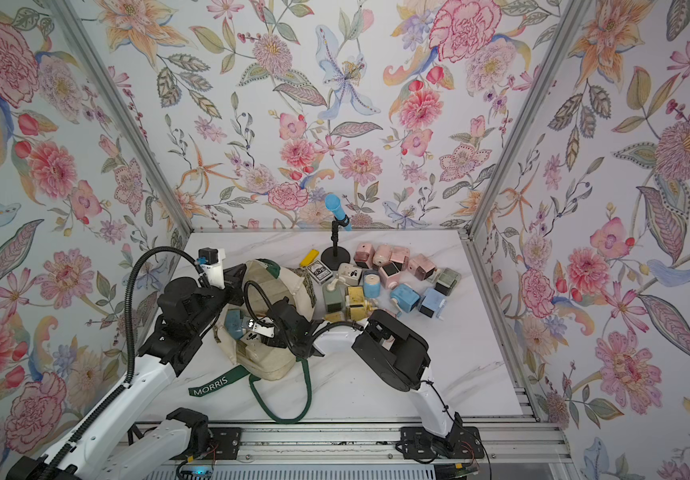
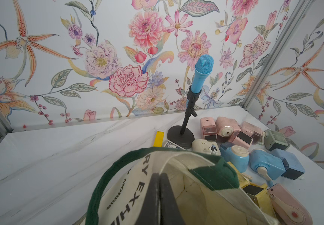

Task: Take out the pencil sharpeners from the tote bags
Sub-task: Pick up the pencil sharpener from the canvas bag, then place the pencil sharpener at the center of the board.

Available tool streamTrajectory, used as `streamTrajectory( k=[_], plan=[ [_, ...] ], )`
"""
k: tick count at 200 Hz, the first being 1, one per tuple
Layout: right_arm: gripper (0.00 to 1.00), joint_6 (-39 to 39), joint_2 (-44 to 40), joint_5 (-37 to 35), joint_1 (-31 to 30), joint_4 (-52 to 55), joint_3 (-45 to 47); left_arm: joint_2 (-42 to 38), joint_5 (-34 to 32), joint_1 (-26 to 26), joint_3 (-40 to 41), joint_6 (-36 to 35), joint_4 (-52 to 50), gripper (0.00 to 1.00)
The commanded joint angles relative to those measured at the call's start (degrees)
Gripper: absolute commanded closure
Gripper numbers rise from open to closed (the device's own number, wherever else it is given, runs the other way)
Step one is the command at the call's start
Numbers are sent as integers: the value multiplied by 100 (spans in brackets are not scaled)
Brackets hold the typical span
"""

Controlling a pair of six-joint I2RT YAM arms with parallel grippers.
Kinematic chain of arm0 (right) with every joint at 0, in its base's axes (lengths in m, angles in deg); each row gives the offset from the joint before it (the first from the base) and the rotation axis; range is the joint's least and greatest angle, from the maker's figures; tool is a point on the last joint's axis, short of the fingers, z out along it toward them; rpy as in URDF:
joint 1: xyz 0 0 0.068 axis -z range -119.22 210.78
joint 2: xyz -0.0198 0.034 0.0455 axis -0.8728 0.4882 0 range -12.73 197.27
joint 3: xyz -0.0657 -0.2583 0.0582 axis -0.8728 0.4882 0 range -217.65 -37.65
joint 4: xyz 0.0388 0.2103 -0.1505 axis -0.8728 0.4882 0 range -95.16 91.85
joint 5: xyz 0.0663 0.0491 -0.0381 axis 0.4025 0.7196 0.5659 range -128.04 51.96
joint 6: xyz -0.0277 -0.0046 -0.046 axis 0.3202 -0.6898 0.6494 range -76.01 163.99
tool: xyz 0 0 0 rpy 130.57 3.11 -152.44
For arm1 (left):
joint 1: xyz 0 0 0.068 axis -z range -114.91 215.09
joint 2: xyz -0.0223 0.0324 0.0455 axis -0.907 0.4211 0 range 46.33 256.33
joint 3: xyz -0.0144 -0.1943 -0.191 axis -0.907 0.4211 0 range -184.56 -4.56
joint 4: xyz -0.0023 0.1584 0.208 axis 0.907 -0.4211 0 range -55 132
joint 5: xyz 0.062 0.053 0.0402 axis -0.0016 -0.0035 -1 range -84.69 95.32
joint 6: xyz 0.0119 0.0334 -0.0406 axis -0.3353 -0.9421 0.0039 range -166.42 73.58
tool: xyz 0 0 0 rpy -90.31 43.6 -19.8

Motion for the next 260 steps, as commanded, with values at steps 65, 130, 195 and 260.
streamTrajectory(
  k=[65, 130, 195, 260],
  plan=[
    [64, -911, -1908, 804, -280, -1095, 1469, -52, -27, -7, -124, -73, 110, 100],
    [64, -1224, -3513, 839, -323, -1391, 2623, -52, -40, -8, -124, -81, 110, 100],
    [64, -1702, -5123, 432, 181, -1424, 3648, -31, -8, 1, -119, -55, 109, 100],
    [64, -2865, -6484, -714, 1393, -782, 4505, -26, -24, -7, -115, -68, 109, 100]
  ],
)
